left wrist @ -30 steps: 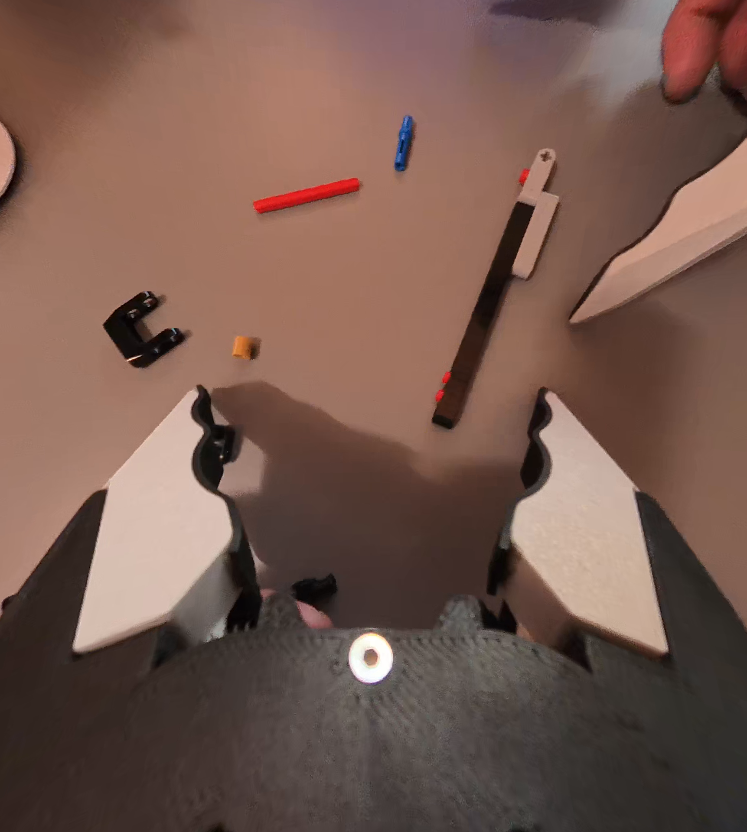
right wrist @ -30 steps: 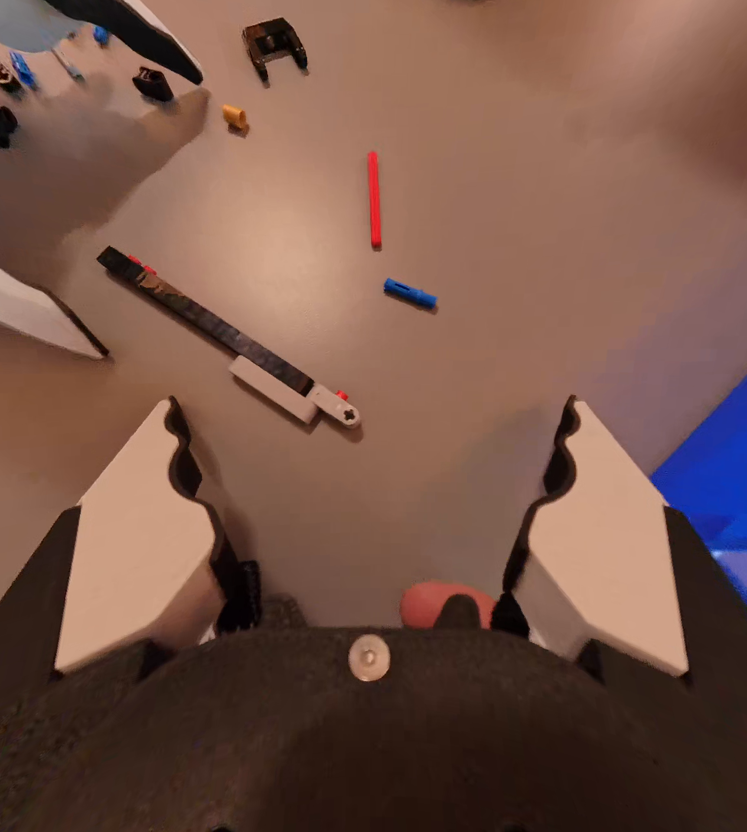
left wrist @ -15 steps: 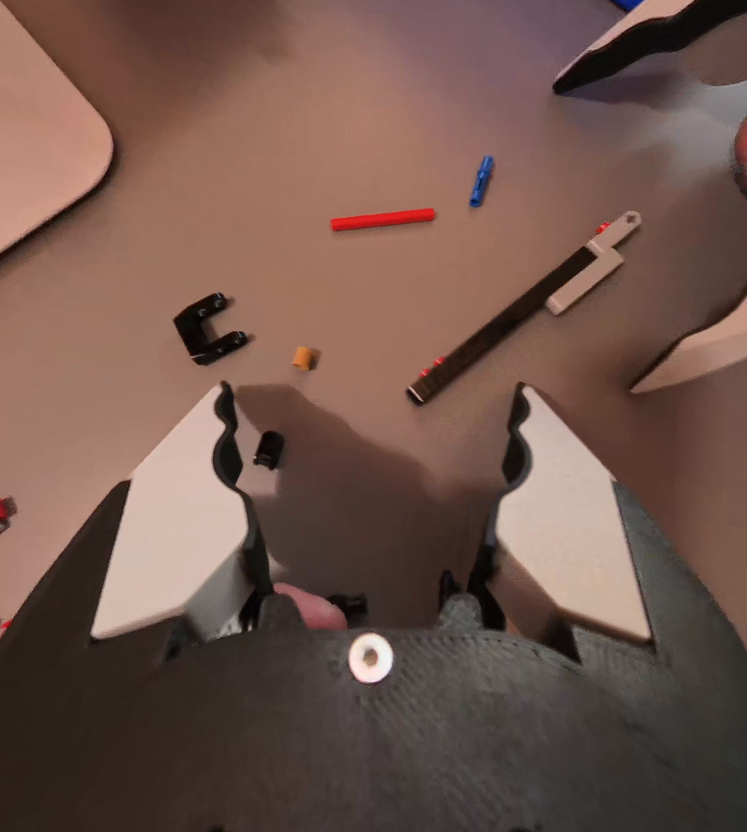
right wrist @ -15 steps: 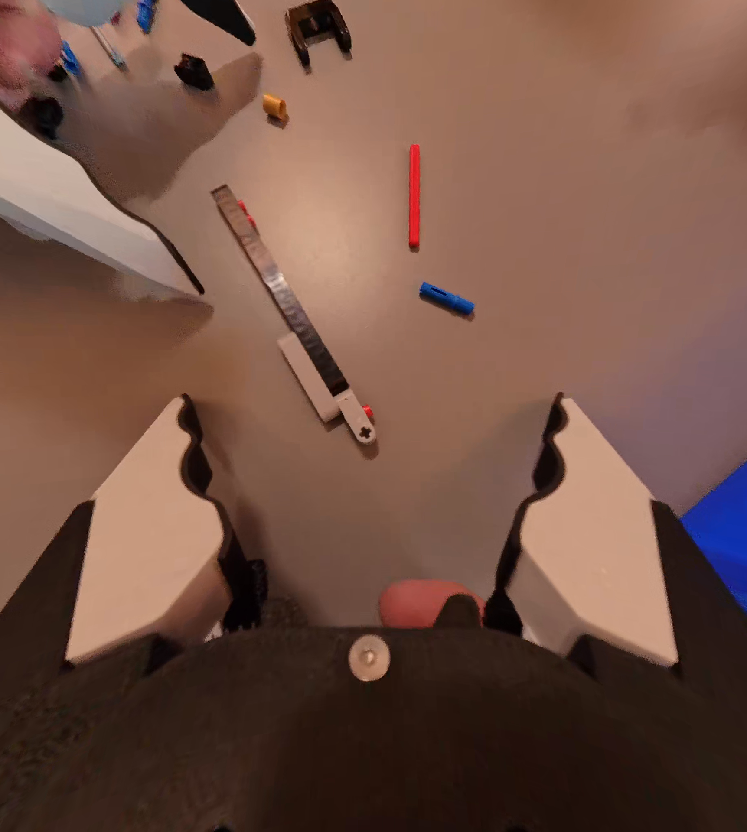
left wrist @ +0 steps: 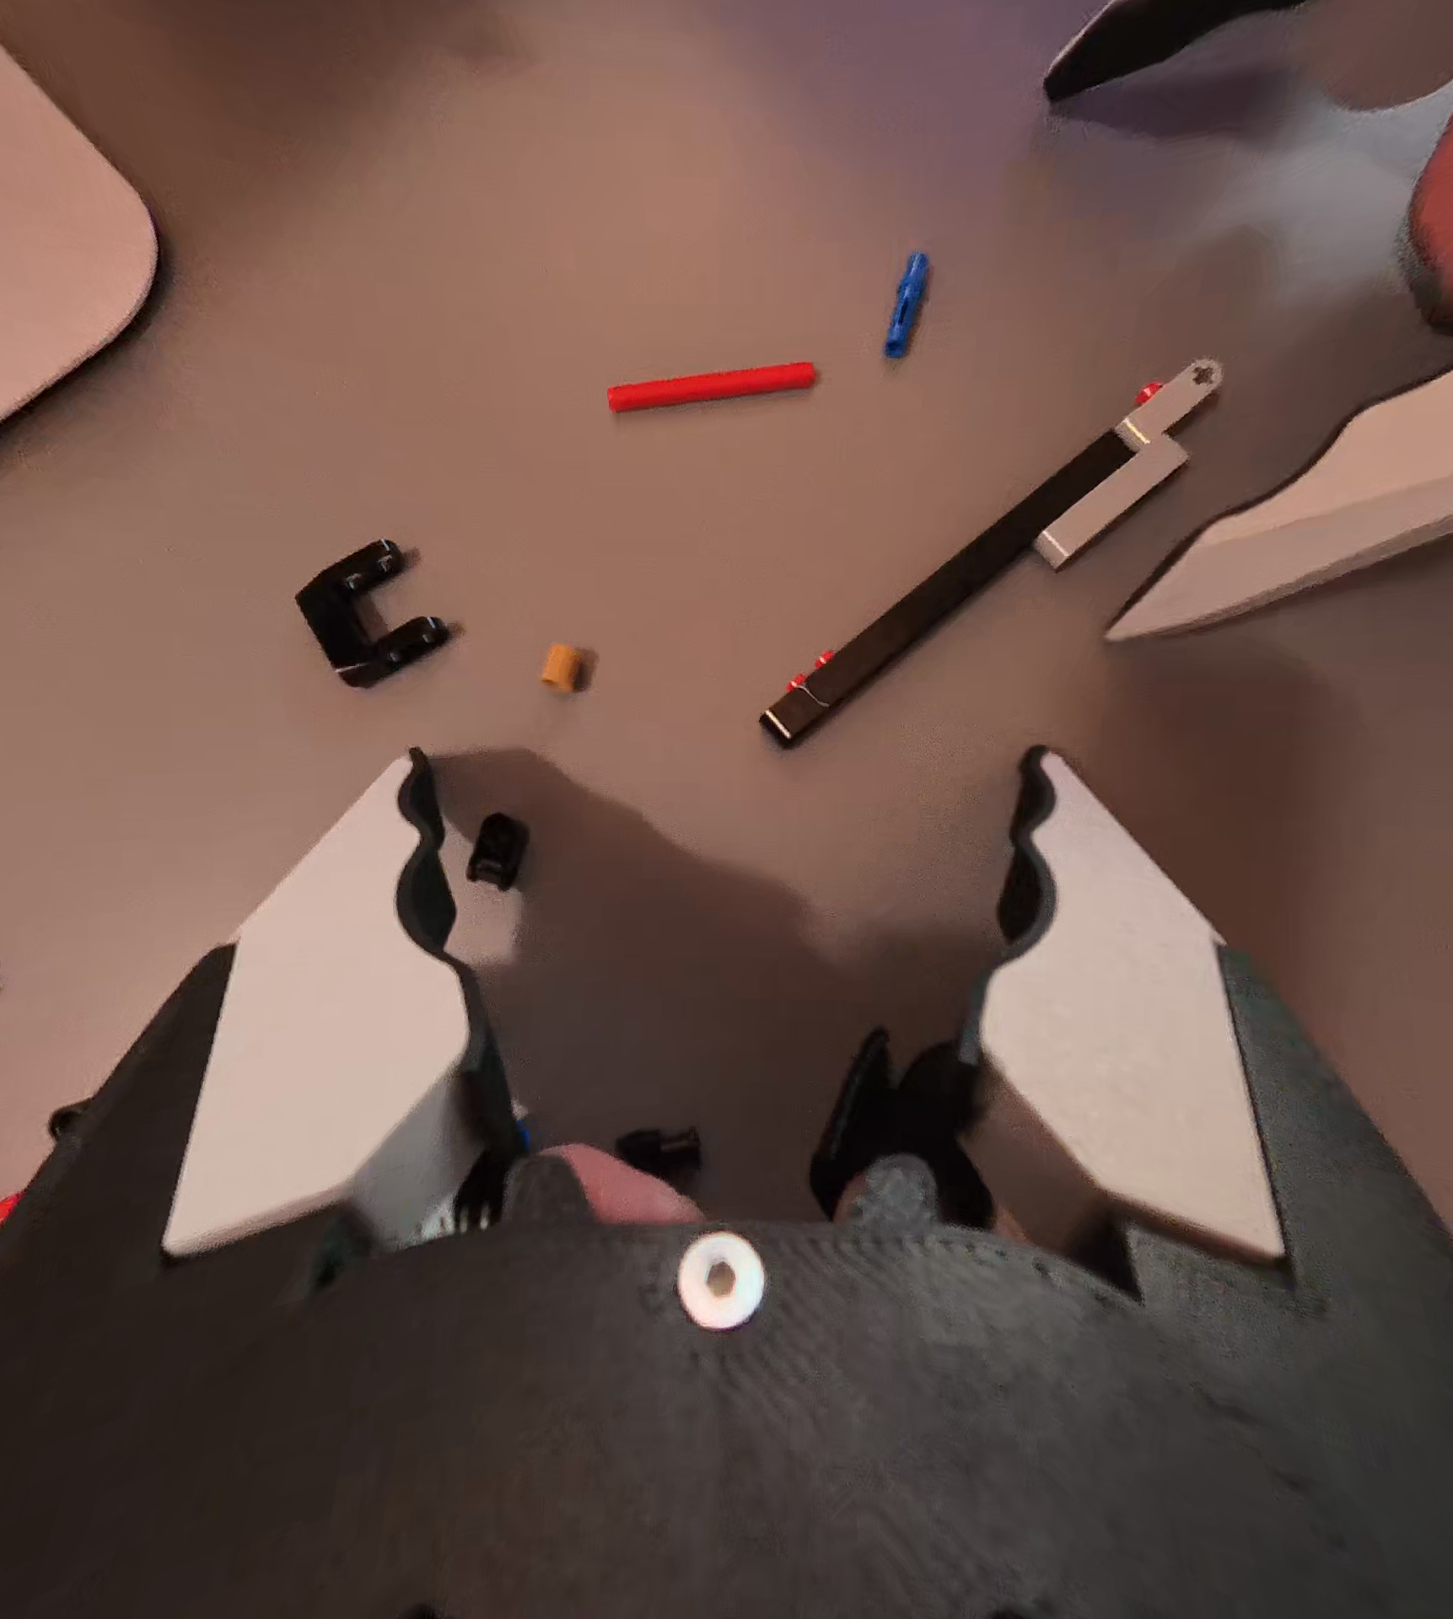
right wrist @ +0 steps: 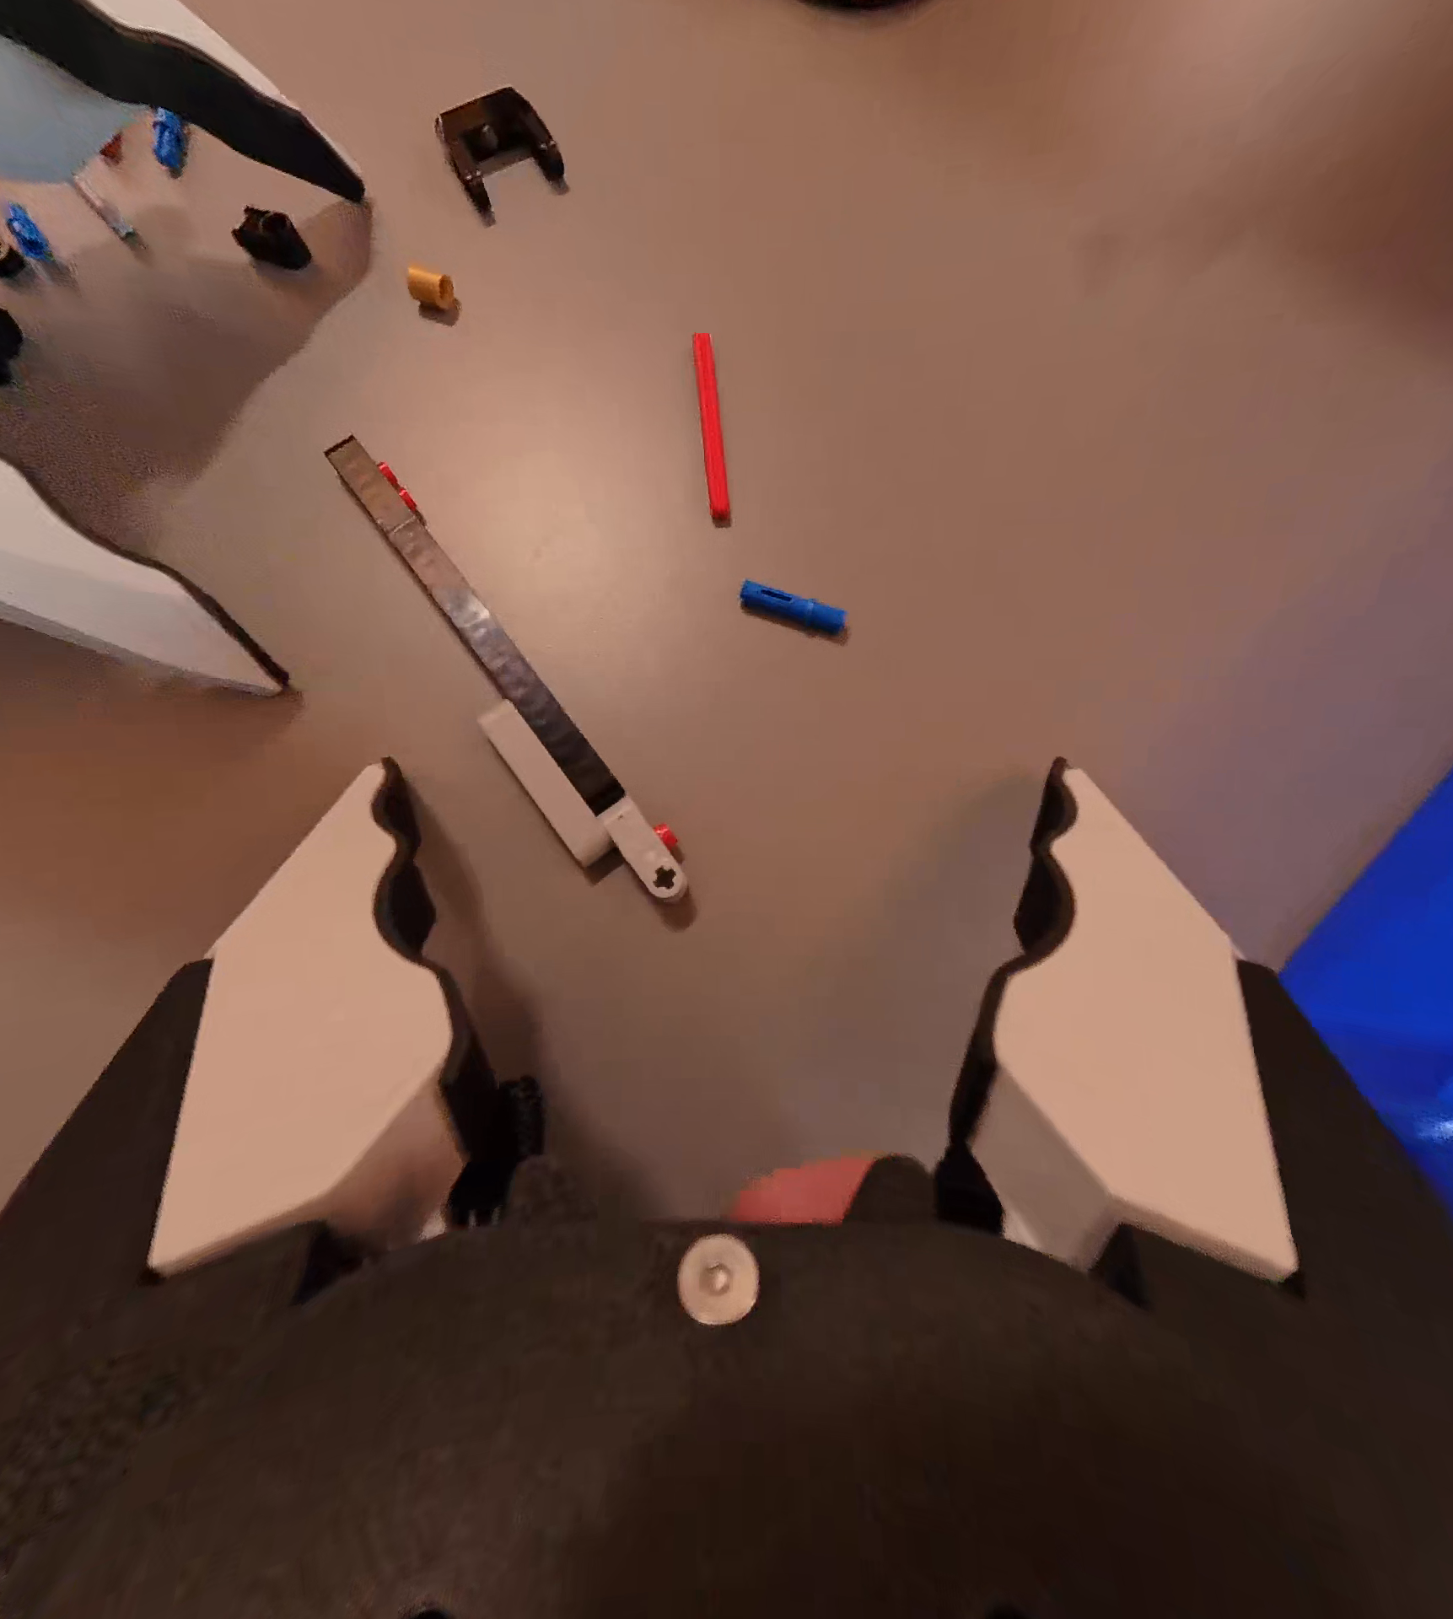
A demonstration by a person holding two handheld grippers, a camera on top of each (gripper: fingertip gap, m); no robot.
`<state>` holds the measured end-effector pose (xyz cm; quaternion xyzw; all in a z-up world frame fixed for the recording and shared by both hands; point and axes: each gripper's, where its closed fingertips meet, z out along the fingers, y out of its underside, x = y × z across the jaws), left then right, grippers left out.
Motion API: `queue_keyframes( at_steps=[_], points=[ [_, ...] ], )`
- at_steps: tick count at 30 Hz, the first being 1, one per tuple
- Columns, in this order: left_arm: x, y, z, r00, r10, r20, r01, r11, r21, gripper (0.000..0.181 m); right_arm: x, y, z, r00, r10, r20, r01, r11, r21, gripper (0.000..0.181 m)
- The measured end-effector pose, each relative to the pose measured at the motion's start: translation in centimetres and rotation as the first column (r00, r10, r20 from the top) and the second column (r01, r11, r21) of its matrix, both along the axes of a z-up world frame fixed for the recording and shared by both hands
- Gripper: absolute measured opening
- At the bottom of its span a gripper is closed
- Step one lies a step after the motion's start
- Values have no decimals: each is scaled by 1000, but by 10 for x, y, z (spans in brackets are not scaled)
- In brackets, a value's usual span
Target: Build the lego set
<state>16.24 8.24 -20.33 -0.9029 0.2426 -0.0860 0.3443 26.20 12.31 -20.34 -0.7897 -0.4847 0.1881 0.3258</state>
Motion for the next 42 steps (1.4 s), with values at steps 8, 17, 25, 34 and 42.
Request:
queue_keyframes(
  at_steps=[8,17,25,34,42],
  points=[
    [4,-4,0,1000,-12,-12,12,1000,-28,120,-5,-15,-4,998,66,14,-65,997,-30,150],
    [5,-4,5,999,-21,-24,21,1000,9,138,-27,-25,36,990,137,-28,-133,984,120,144],
    [12,3,0,1000,11,-29,-12,1000,-18,147,-83,-82,67,929,349,-120,-330,931,154,152],
    [24,-2,-4,1000,-8,-28,7,999,-52,142,-121,-102,35,851,524,46,-510,800,316,155],
    [11,-4,1,993,83,-85,-81,996,28,151,-132,-112,21,833,549,60,-544,796,267,150]
  ],
)
